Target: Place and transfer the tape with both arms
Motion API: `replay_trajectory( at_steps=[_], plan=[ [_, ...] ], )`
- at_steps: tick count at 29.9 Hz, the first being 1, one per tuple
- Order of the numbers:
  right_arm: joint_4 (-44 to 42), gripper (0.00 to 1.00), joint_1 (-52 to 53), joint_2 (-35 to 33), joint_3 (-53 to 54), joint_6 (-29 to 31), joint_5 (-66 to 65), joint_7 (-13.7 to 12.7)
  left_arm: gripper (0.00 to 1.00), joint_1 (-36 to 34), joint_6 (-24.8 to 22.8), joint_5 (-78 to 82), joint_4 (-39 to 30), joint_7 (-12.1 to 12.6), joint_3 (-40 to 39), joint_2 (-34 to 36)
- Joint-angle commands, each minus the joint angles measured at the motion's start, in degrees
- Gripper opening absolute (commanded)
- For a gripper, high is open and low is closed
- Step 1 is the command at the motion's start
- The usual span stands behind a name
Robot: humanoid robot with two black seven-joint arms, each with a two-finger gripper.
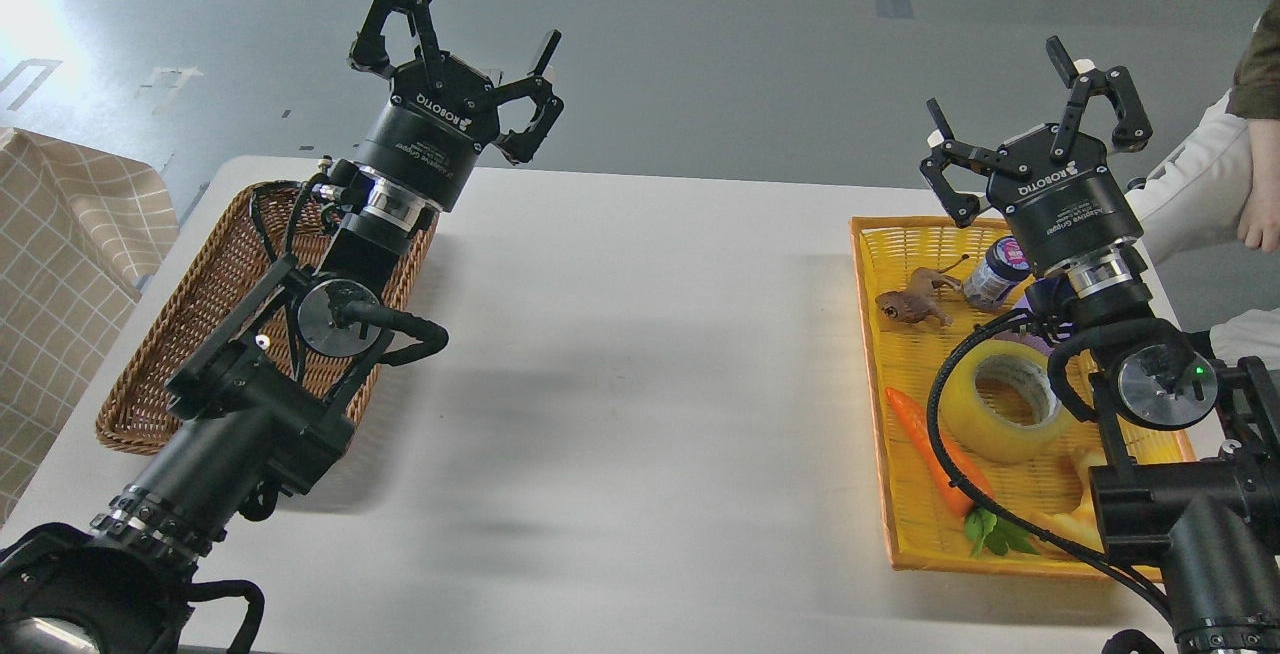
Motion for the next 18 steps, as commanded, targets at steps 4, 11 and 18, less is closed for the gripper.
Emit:
replay_trajectory(
  at_steps=[4,11,18],
  plan=[
    [-0.08,1.0,-0.06,-0.08,0.0,0.0,-0.01,0.0,0.98,0.0,0.0,0.0,0.15,0.01,0.08,0.0],
    [-0.08,1.0,-0.06,-0.08,0.0,0.0,-0.01,0.0,0.98,0.0,0.0,0.0,0.24,0.01,0.0,0.0],
    [-0.08,1.0,-0.06,0.01,0.0,0.0,-0.01,0.0,0.98,0.0,0.0,0.09,0.24,0.01,0.08,-0.09]
  ],
)
